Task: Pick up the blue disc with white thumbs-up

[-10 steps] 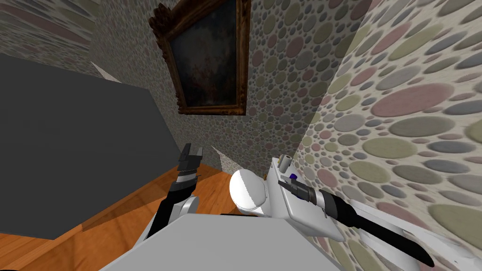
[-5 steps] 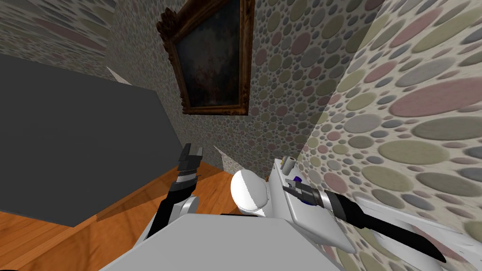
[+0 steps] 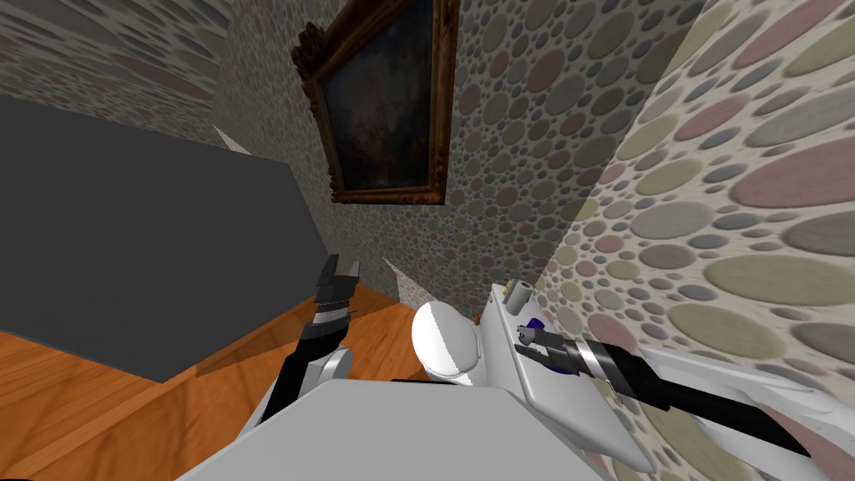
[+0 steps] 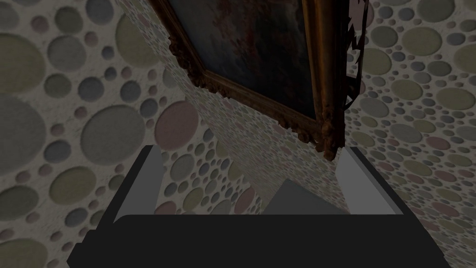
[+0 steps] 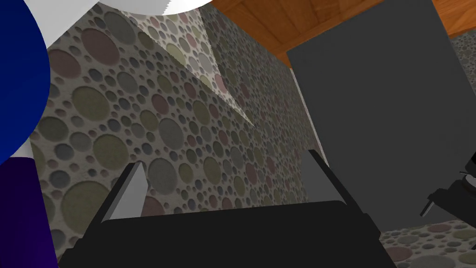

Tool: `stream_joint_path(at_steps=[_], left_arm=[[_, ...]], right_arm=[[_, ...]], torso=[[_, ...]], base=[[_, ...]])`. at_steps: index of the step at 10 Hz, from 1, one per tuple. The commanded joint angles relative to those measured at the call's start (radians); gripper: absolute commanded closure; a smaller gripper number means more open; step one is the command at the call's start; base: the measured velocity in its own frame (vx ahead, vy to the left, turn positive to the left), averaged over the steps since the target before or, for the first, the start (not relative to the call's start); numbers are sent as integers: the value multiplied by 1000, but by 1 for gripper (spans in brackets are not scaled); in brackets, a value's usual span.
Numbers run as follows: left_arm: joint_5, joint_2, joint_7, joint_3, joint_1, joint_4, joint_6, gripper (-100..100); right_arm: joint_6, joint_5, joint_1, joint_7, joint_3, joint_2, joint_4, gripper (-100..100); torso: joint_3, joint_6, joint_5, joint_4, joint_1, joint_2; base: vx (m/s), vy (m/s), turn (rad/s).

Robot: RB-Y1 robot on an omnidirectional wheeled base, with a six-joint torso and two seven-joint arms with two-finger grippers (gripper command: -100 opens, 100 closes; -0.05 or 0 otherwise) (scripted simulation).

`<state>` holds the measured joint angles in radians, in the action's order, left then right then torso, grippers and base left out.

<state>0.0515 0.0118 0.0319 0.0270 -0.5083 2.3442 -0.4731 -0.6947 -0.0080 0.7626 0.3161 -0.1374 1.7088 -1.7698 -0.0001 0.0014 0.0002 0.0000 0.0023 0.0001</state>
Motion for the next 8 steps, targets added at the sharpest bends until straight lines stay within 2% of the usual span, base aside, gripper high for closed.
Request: stream_joint_path(at_steps=[1, 2, 5, 8], left_arm=[[0, 0, 0, 0, 0, 0, 0, 0], [0, 0, 0, 0, 0, 0, 0, 0], [0, 0, 0, 0, 0, 0, 0, 0], [0, 0, 0, 0, 0, 0, 0, 0]], right_arm=[[-1, -4, 28, 13, 14, 50, 15, -100], [-1, -4, 28, 13, 14, 62, 15, -100], [9, 23, 71, 51, -1, 156, 69, -100], [14, 36, 92, 70, -8, 236, 95, -100]], torso=[[0, 0, 0, 0, 0, 0], [0, 0, 0, 0, 0, 0], [0, 0, 0, 0, 0, 0], [0, 0, 0, 0, 0, 0]], base=[[-3, 6, 33], [-3, 3, -11], [-8, 9, 55], [-12, 7, 40]])
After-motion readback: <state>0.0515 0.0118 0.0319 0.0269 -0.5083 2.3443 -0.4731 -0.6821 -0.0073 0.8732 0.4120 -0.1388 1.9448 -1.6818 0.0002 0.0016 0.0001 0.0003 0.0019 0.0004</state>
